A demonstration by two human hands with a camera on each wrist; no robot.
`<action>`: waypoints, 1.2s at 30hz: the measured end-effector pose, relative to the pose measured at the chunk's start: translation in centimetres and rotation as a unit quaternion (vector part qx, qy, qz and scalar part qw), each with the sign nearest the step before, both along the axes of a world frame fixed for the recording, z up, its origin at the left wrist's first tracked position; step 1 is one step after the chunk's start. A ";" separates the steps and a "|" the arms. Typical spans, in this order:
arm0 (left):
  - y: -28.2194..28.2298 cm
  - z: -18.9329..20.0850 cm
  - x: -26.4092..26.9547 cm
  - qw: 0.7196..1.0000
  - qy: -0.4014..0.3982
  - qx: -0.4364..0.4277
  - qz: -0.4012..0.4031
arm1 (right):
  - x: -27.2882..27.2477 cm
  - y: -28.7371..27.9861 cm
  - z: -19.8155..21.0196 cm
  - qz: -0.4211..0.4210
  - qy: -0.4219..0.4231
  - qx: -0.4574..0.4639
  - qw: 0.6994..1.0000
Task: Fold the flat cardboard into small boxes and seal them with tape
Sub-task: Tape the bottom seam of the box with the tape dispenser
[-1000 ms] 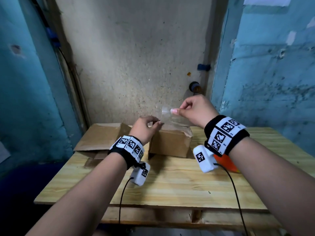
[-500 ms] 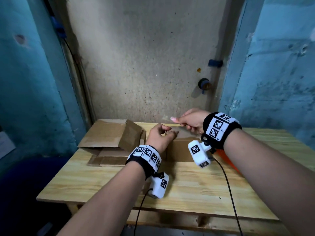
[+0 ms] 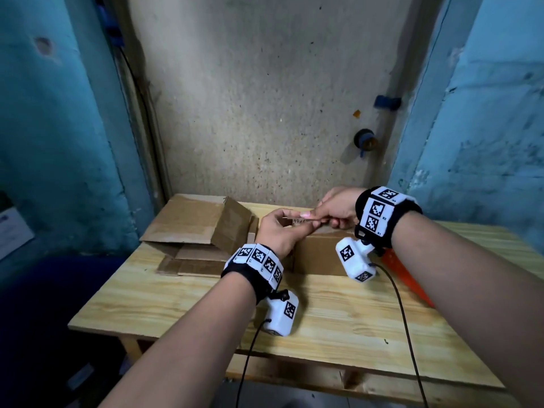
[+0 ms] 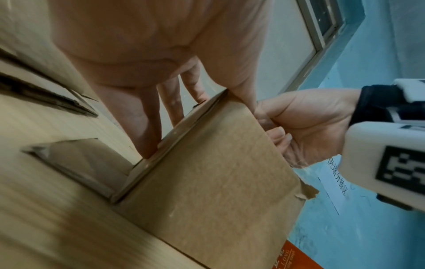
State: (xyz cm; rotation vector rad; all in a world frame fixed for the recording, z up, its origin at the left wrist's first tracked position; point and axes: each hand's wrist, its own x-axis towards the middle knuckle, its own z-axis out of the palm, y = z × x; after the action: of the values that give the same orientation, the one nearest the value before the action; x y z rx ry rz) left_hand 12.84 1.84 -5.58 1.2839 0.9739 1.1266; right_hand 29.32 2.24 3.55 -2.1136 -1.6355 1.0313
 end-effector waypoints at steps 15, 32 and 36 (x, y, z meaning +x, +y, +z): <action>-0.7 0.4 0.0 1.000 -0.017 0.005 -0.003 | -0.7 1.1 -0.1 0.028 -0.079 0.023 0.996; -1.5 1.3 -0.1 1.000 0.005 -0.013 0.012 | -2.1 0.5 1.0 0.030 -0.206 0.014 0.978; -1.6 1.2 -0.1 1.000 0.005 -0.008 0.020 | -2.7 0.1 1.3 0.025 -0.235 0.015 0.972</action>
State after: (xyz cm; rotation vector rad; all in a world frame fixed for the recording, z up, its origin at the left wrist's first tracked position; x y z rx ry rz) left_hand 12.74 0.27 -4.39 1.2627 1.0182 1.1411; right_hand 26.64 2.37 4.85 -2.4375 -1.8966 0.5325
